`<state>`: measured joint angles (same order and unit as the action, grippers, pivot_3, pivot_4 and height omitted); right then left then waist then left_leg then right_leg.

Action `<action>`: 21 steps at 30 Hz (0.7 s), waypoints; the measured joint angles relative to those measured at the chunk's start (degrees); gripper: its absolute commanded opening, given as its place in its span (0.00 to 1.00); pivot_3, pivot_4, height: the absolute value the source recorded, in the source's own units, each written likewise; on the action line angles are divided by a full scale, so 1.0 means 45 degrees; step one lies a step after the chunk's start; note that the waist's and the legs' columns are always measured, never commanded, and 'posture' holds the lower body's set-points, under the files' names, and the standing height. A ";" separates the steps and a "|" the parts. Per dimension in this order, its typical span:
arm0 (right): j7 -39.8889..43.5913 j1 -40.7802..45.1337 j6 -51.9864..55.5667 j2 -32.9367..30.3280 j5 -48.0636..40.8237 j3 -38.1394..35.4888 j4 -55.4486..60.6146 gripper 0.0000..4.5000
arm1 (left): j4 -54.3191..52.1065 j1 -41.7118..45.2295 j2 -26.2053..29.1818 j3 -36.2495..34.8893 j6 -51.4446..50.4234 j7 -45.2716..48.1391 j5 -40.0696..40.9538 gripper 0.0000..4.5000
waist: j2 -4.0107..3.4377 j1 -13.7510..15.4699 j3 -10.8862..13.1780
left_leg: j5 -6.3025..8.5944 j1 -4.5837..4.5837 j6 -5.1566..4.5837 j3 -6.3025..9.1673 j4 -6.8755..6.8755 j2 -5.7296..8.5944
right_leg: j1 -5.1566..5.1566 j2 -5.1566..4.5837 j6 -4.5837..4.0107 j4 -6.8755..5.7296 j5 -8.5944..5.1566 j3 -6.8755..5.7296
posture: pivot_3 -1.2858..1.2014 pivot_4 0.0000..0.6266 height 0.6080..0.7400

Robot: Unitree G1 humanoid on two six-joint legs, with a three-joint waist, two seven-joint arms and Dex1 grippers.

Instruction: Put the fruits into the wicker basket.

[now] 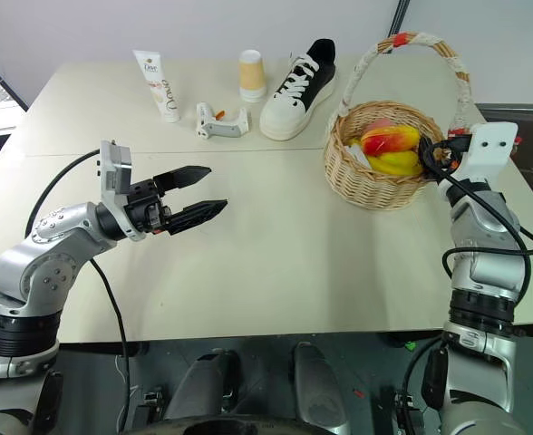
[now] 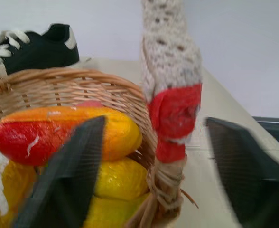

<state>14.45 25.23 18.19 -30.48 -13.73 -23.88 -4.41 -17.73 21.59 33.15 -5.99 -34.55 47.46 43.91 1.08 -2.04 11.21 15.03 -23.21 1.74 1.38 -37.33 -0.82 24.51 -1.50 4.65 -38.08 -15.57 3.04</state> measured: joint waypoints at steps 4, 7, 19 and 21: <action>0.0599 -0.1509 0.0082 -0.0643 -0.0621 -0.1002 0.1412 0.84 | 0.0333 0.0029 0.0090 -0.0008 0.0268 -0.0053 -0.0481 1.00 | 0.0001 0.0094 -0.0001 | 0.0001 -0.0006 -0.0001 0.0005 0.0001 0.0009 | -0.0002 0.0005 0.0001 0.0014 -0.0001 -0.0003 | 0.52 0.24 1.00; 0.2055 -0.3383 0.0453 -0.1140 -0.1669 -0.1553 0.2827 0.84 | 0.0694 -0.0137 0.0117 -0.0122 0.0839 -0.0400 -0.1243 1.00 | -0.0002 0.0165 -0.0003 | 0.0001 0.0012 -0.0001 -0.0001 0.0006 0.0001 | -0.0010 0.0010 0.0001 0.0018 -0.0001 0.0000 | 0.52 0.24 1.00; 0.5546 -0.4473 0.0940 -0.1373 -0.2377 0.2969 0.5393 0.84 | 0.1440 -0.2860 0.0387 -0.2172 0.1681 -0.1227 -0.2128 1.00 | 0.0001 -0.0075 -0.0003 | 0.0002 0.0180 0.0000 0.0013 0.0017 -0.0027 | -0.0168 0.0050 -0.0004 0.0024 -0.0008 0.0027 | 0.52 0.24 1.00; 0.5713 -0.4132 0.0721 -0.1365 -0.2189 0.3318 0.4952 0.84 | 0.1357 -0.3223 0.0409 -0.2550 0.1683 -0.1340 -0.2118 1.00 | 0.0002 -0.0035 -0.0003 | 0.0003 0.0178 0.0001 0.0017 0.0020 -0.0023 | -0.0169 0.0022 0.0000 0.0026 -0.0010 0.0017 | 0.52 0.24 1.00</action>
<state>40.16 6.64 21.43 -36.63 -23.58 -8.95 17.87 -11.62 7.08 34.99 -17.46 -26.98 41.43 34.38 1.09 -2.20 11.19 15.04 -22.41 1.74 1.46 -37.24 -0.92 23.75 -1.40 4.65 -37.96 -15.61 3.11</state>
